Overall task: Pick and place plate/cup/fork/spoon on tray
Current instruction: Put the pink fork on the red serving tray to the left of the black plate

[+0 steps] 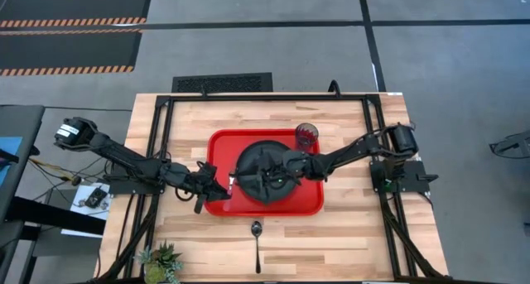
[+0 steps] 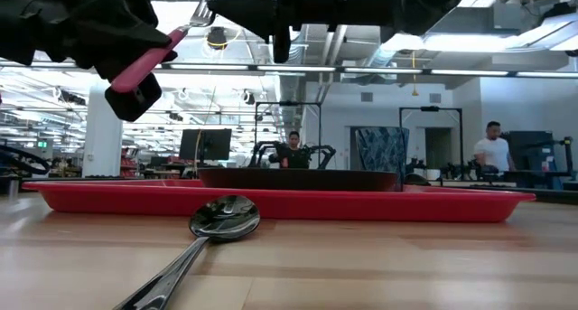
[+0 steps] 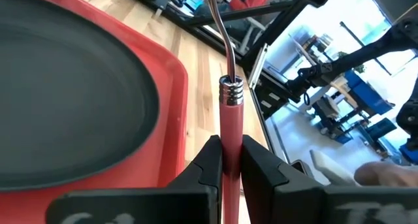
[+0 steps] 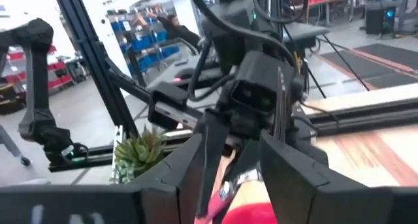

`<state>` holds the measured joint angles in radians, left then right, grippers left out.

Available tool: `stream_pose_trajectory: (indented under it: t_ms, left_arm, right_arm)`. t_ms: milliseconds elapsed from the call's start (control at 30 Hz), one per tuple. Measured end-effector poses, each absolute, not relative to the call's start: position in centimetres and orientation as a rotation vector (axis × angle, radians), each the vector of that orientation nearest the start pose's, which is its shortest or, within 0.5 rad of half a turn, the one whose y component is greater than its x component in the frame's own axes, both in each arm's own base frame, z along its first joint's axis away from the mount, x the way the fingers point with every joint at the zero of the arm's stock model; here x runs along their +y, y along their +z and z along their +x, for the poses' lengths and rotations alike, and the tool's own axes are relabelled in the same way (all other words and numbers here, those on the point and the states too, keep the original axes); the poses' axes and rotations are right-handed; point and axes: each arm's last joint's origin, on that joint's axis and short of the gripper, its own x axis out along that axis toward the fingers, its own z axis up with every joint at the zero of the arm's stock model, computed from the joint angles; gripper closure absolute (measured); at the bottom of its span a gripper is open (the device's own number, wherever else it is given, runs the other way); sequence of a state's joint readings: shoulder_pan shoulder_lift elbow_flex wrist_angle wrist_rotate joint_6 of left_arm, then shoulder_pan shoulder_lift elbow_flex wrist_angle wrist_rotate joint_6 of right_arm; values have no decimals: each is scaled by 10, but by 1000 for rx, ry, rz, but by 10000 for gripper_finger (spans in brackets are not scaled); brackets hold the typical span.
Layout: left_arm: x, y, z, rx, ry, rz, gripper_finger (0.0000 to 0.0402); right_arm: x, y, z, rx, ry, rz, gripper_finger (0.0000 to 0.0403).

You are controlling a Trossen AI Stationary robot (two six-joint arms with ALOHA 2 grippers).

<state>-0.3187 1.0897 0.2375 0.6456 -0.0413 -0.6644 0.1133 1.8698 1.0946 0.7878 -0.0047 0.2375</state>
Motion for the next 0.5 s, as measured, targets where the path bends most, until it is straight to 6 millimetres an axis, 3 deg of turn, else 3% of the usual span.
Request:
stream_pose_trajectory:
  t_ms: [267,500]
  left_arm:
    - [-63,172,188,296,-214,-610,386]
    - [-65,173,188,295,-223,-601,386]
  right_arm:
    - [57,223,403,122,44,211,193]
    - [62,229,402,52,-18,157,162]
